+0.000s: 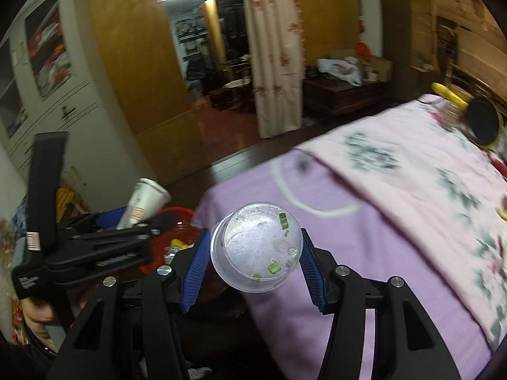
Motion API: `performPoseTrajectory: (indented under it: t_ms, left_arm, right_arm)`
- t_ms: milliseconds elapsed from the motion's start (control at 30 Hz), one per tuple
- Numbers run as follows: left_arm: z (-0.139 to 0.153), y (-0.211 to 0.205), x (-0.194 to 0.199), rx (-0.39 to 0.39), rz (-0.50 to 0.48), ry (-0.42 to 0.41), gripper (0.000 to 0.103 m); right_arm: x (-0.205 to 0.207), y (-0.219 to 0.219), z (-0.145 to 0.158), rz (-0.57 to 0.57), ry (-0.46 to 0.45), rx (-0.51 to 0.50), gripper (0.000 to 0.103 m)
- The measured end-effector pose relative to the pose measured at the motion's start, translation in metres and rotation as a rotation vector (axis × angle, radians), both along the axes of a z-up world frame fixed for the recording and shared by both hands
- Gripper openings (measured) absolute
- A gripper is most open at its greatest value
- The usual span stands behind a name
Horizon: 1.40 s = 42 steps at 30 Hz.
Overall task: Collect trash
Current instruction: 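Open the left tool over the red basket while the right tool releases the clear lid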
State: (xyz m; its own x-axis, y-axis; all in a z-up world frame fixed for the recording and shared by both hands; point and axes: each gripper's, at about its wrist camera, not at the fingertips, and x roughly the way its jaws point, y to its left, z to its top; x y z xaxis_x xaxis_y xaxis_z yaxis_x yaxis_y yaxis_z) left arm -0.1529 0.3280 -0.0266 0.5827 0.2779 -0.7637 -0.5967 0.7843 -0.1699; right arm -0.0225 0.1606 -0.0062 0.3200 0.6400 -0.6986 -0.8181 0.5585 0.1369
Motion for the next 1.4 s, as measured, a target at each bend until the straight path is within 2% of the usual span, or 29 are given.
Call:
performPoseTrajectory:
  t_ms: [267,400,533,733,900,1100,1400]
  left_arm:
    - [-0.022,0.047,-0.019,-0.037,0.098,0.036,0.078]
    - [-0.044,0.078,-0.03,-0.081,0.155,0.067,0.078]
    - [-0.07,0.11,-0.043,-0.145,0.213,0.097,0.078]
    - [-0.108,0.148,-0.06,-0.2,0.282,0.162,0.078]
    - [-0.131,0.167,-0.064,-0.231,0.325,0.209,0.078]
    - [-0.145,0.183,-0.056,-0.247,0.361,0.247,0.078]
    - [-0.157,0.193,-0.055,-0.258,0.383,0.277,0.078]
  right_arm:
    - [-0.019,0.06,-0.012,0.121,0.03,-0.024,0.055]
    - [-0.026,0.089,-0.022,0.172,0.048,-0.045,0.055]
    - [-0.028,0.118,-0.04,0.219,0.082,-0.069,0.055]
    - [-0.03,0.168,-0.083,0.289,0.173,-0.117,0.055]
    - [-0.031,0.198,-0.121,0.303,0.257,-0.169,0.055]
    - [-0.032,0.219,-0.152,0.306,0.292,-0.212,0.055]
    - [-0.03,0.24,-0.179,0.312,0.33,-0.239,0.055]
